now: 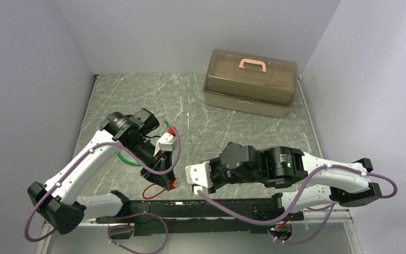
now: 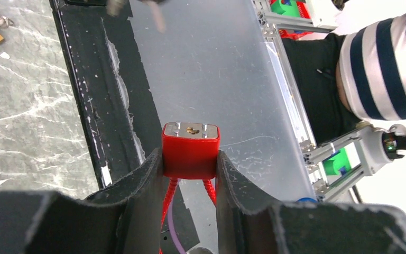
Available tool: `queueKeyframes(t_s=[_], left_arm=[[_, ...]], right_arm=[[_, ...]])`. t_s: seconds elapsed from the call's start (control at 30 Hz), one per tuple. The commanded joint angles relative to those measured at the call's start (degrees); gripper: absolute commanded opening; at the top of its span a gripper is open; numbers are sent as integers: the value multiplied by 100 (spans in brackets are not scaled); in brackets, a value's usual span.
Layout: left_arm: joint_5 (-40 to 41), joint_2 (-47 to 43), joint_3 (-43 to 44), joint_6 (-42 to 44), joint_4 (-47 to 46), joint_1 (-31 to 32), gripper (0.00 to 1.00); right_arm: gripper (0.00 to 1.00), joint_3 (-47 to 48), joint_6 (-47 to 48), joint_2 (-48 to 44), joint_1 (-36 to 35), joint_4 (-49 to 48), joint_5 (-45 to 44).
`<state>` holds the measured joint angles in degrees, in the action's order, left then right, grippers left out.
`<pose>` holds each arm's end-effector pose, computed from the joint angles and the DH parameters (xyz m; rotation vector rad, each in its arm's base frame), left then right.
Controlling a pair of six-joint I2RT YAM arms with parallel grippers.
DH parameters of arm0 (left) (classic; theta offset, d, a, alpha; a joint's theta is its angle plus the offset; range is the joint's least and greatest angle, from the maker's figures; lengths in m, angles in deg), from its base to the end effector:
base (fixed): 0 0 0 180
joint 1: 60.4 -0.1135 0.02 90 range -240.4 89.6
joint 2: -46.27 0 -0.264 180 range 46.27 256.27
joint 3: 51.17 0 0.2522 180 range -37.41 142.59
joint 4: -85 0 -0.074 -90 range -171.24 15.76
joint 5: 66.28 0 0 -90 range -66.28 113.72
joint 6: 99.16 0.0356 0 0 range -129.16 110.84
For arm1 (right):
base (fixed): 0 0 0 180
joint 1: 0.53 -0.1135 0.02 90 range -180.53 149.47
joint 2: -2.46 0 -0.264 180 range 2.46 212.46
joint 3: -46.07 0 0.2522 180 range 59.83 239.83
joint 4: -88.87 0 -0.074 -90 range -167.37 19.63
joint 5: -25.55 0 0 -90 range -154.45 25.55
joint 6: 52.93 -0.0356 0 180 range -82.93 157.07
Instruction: Unlock with the key
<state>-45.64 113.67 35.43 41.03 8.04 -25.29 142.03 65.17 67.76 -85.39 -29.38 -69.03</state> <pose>0.1166 -0.1227 0.3541 1.6930 1.7059 -1.6305 0.0226 0.2192 0.4254 -1.7676 1.2291 0.5020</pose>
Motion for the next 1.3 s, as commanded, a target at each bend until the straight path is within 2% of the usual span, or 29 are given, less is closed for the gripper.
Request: queueKeyframes(t_s=[0.0,0.23,1.27], left_arm=[[-391,291,295,-301,123,43,0],[-95,572,585,-714,100,144,0],[120,664,697,-1246,-111,382,0]], right_arm=[[0,295,569,208,-328,281,-499],[0,1031,560,804,-559,915,-325],[0,994,992,1196,-777,745,-636]])
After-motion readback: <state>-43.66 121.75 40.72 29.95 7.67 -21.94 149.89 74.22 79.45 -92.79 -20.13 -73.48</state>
